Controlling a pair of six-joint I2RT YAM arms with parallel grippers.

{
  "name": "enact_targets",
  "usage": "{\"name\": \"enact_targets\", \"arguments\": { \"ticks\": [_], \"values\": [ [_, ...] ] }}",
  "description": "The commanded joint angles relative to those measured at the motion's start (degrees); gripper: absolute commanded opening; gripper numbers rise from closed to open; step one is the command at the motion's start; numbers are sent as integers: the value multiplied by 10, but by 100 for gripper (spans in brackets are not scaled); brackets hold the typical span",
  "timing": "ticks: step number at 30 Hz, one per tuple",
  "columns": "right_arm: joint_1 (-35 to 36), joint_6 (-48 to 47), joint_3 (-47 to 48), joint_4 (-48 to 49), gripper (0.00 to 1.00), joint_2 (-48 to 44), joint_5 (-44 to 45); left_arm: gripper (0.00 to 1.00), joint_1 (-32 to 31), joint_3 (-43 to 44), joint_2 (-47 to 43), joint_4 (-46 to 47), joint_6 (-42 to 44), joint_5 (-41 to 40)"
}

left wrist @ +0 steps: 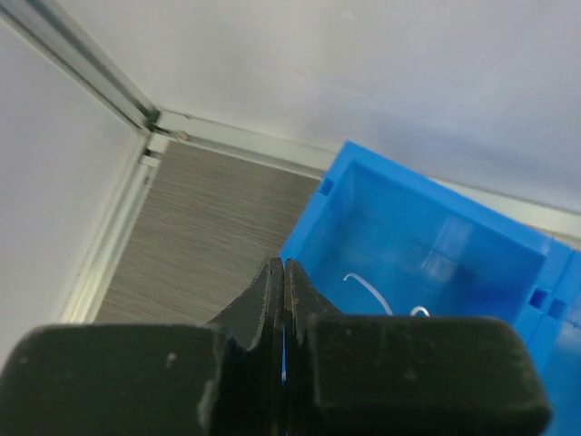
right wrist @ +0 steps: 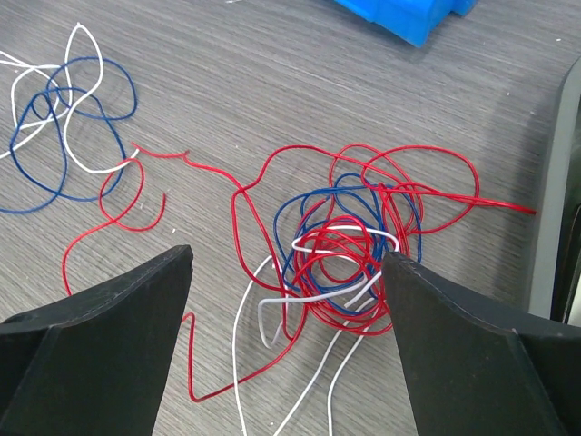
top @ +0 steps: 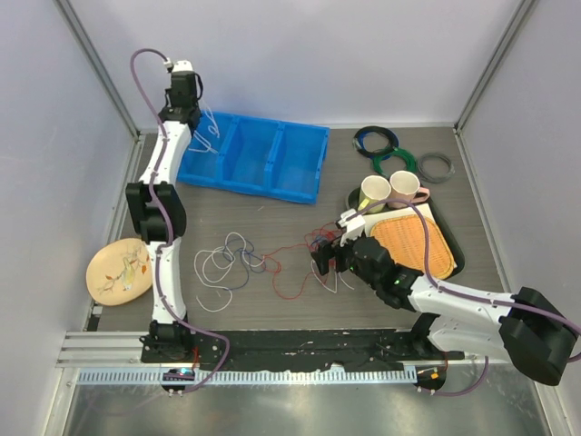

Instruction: Untangle the cables

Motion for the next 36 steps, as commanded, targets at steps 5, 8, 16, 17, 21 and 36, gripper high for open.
{"name": "enact_targets", "arguments": {
  "ticks": [5, 8, 16, 17, 21, 36],
  "values": [
    [4, -15, 12, 35, 91, 14, 4, 6, 1, 60, 74, -50, 23, 20],
    [4, -15, 16, 30, 91, 18, 2, 15, 1, 54, 77, -50, 26, 23],
    [4, -13, 14, 30, 91, 9, -2, 71, 1, 36, 53, -66, 31, 72],
    [4, -14, 14, 29, 91, 7, -2, 74, 2, 35, 49, -72, 36, 84],
    [4, -12, 16, 22, 91, 7, -7, 82, -2, 33, 27, -107, 71, 103],
    [4, -80, 137, 34, 92, 50, -90, 100, -7, -42, -46, -150, 220, 49]
  ]
}}
